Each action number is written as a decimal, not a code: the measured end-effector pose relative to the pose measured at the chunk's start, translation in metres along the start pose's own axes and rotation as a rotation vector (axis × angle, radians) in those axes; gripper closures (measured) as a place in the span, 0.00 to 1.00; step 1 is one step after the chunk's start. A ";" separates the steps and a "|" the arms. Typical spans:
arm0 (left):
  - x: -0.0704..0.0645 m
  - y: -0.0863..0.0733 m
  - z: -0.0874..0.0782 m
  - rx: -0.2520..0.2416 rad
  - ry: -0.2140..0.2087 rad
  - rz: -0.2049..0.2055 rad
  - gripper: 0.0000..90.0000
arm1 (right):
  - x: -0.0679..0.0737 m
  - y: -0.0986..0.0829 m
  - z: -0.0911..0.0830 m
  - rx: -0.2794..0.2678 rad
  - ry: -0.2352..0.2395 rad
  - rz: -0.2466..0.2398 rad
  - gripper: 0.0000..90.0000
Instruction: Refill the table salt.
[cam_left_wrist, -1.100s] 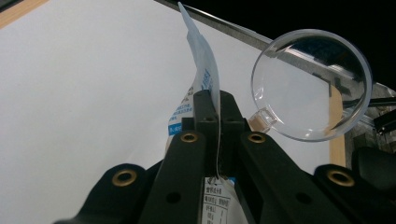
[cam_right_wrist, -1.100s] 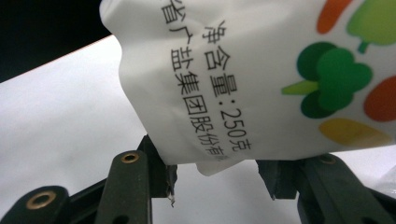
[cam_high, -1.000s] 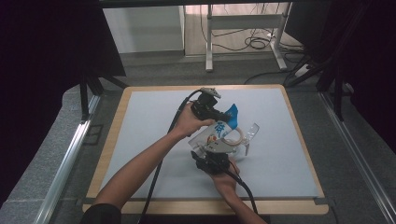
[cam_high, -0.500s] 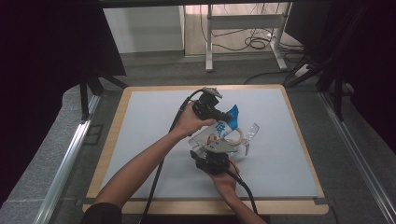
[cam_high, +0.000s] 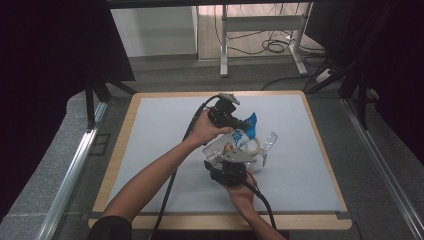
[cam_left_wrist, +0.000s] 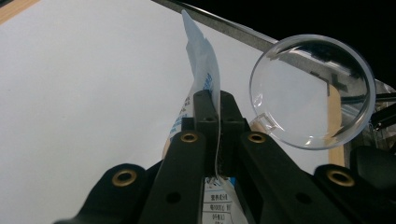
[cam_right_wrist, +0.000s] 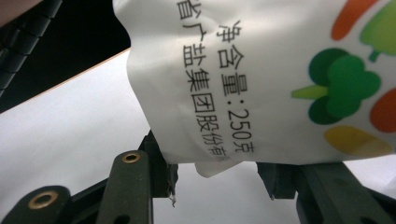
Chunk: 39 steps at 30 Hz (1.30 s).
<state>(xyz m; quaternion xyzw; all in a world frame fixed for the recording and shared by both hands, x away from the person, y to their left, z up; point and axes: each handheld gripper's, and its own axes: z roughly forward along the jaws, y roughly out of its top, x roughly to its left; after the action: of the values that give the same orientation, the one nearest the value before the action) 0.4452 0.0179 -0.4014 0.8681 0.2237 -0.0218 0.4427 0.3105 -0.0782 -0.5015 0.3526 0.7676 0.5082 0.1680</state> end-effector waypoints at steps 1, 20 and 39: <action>0.000 0.000 0.000 -0.001 -0.001 0.000 1.00 | 0.000 0.000 0.000 0.000 0.001 0.000 0.61; 0.001 0.002 0.003 0.002 -0.004 0.001 1.00 | -0.002 0.000 -0.001 -0.004 -0.002 -0.001 0.61; 0.002 0.002 0.003 -0.004 -0.006 -0.001 1.00 | 0.000 0.001 -0.005 -0.025 -0.011 -0.006 0.62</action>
<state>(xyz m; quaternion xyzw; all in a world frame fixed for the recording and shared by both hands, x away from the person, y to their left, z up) 0.4481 0.0147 -0.4023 0.8671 0.2229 -0.0241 0.4449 0.3079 -0.0813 -0.4982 0.3509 0.7613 0.5155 0.1780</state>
